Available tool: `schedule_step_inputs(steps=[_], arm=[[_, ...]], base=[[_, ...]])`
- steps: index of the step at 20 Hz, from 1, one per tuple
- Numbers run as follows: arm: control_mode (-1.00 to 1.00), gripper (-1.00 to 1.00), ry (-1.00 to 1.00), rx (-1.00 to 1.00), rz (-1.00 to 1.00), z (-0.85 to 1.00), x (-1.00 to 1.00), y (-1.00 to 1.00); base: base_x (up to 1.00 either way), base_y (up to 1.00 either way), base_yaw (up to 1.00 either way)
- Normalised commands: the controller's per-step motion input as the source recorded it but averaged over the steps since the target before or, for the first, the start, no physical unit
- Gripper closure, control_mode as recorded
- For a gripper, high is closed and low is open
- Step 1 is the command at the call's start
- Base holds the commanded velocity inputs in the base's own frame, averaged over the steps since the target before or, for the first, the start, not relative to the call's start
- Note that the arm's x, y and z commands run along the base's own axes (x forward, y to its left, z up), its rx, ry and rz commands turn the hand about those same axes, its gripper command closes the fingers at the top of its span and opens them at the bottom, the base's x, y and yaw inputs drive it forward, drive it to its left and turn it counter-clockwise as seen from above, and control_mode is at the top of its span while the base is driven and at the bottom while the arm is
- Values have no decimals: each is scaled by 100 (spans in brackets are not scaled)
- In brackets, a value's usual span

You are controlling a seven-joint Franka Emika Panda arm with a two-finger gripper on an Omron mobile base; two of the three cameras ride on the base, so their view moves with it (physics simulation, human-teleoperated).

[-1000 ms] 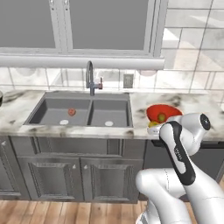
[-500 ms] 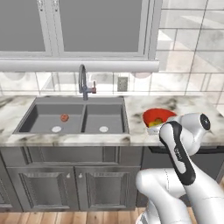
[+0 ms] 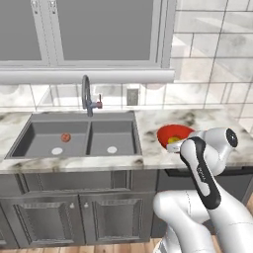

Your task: Pick the mangos from the cabinet and place them in one bowl. Pick the peach from the sink and place it in the other bowl.

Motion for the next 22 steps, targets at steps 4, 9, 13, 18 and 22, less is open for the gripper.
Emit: schedule_step_inputs(steps=[4, 9, 13, 18, 22], arm=[[100, 100, 0, 0, 0, 0, 0, 0], [100, 100, 0, 0, 0, 0, 0, 0], [-100, 100, 0, 1, -4, 0, 10, -6], [-100, 100, 0, 1, -9, 0, 36, -15], [-100, 100, 0, 1, -9, 0, 43, -15]], base=[[30, -8, -10], [18, -3, -8], [6, -4, -4], [0, 0, 0], [0, 0, 0]])
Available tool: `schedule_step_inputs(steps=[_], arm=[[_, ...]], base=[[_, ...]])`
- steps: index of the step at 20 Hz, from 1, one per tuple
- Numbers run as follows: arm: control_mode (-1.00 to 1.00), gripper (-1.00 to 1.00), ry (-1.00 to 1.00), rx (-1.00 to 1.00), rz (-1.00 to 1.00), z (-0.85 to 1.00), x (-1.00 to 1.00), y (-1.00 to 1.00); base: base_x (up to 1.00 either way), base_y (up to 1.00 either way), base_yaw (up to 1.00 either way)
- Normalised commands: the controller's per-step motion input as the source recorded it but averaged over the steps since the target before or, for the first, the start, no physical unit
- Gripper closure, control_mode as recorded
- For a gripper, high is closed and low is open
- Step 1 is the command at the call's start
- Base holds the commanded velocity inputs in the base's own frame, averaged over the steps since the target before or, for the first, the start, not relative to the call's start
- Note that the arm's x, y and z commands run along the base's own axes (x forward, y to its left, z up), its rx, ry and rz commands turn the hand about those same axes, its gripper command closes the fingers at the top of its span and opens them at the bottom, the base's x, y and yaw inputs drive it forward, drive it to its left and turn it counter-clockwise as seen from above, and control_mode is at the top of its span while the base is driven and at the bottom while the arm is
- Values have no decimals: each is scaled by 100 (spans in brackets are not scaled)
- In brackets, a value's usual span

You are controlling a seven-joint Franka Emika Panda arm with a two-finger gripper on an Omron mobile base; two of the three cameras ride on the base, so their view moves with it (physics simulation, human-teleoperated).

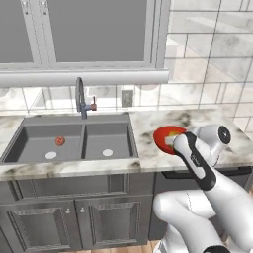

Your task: Pick the mangos from the cabinet and place them in one bowl. Pick the peach from the sink and place it in the other bowl.

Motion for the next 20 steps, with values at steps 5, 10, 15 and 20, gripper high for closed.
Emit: schedule_step_inputs(steps=[5, 10, 15, 20], arm=[[-100, 100, 0, 0, -3, -9, 34, -18], [-100, 100, 1, 0, 0, -12, 20, -30], [-100, 100, 4, 0, 0, -17, 27, -23], [-100, 100, 4, 0, 0, -17, 30, -20]], base=[[0, 0, 0], [0, 0, 0], [0, 0, 0], [0, 0, 0]])
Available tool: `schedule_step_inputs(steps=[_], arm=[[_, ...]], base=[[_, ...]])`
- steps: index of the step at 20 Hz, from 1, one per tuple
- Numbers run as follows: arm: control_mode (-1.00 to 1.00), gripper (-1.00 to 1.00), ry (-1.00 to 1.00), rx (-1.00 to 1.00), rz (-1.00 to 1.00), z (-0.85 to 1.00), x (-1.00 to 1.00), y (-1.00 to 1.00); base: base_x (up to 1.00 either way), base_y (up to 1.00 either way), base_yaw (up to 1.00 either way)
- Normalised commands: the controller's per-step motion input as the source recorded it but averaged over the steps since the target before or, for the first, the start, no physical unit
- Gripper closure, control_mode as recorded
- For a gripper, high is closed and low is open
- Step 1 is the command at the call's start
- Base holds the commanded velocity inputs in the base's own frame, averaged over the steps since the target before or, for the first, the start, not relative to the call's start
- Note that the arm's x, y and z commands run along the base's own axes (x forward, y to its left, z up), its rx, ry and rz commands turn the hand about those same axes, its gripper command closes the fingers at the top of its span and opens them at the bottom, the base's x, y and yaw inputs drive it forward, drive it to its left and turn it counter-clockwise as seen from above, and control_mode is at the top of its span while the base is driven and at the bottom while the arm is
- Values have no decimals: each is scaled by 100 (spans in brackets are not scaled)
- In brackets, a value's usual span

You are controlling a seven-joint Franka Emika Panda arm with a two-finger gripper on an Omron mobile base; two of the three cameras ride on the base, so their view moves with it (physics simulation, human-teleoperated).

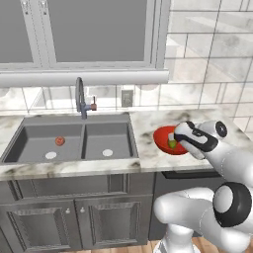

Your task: Pick the mangos from the cabinet and place them in one bowl. Pick the peach from the sink and place it in the other bowl.

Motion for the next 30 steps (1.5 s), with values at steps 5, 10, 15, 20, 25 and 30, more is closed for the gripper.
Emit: schedule_step_inputs(steps=[5, 10, 15, 20, 25, 30], arm=[[-100, 100, 3, 0, 0, -13, 22, -12], [-100, 100, 4, 0, 0, -20, 19, -6], [-100, 100, 5, -2, 0, -29, 17, -1], [-100, 100, 4, -5, 0, -19, 14, -11], [-100, 100, 1, -3, 0, -4, 25, -20], [-100, 100, 0, 0, 0, -4, 26, -13]], base=[[0, 0, 0], [0, 0, 0], [0, 0, 0], [0, 0, 0], [0, 0, 0], [0, 0, 0]])
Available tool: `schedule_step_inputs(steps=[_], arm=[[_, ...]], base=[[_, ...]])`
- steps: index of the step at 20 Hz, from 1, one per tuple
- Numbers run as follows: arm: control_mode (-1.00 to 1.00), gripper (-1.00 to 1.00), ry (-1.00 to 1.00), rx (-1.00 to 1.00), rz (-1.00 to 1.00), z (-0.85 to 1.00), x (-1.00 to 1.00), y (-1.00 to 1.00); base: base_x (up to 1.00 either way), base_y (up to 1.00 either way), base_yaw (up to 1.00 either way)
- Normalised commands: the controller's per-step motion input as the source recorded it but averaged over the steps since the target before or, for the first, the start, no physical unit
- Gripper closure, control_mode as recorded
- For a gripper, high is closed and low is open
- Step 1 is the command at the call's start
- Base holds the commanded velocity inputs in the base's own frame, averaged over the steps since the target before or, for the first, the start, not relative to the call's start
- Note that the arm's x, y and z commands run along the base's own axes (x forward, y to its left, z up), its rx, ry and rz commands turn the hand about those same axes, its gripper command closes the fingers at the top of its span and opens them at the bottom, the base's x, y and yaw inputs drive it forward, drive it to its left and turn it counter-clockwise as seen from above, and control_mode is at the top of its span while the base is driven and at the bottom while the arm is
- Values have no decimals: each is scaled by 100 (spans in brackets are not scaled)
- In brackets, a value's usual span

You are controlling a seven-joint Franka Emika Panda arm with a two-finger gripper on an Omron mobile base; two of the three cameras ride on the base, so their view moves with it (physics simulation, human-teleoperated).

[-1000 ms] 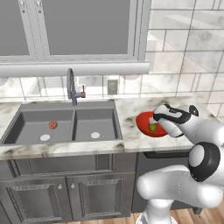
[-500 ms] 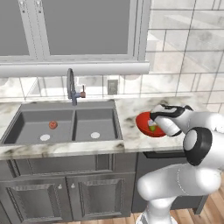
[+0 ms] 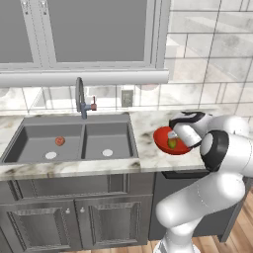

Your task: Pick the mangos from the cabinet and place them in one bowl. Pick the peach from the sink and place it in the other bowl.

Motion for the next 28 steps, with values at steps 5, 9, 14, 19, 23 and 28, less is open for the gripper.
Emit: schedule_step_inputs(steps=[5, 9, 14, 19, 23, 28], arm=[[-100, 100, 4, -1, 0, -27, 15, -6], [-100, 100, 6, -2, 0, -36, 6, -6], [-100, 100, 6, -2, 0, -32, 6, -6], [-100, 100, 4, 0, 0, -16, -1, 0], [-100, -100, 0, 0, 0, -1, -18, 7], [-100, -100, 0, 0, 0, 0, -56, 4]], base=[[0, 0, 0], [0, 0, 0], [0, 0, 0], [0, 0, 0], [0, 0, 0], [0, 0, 0]])
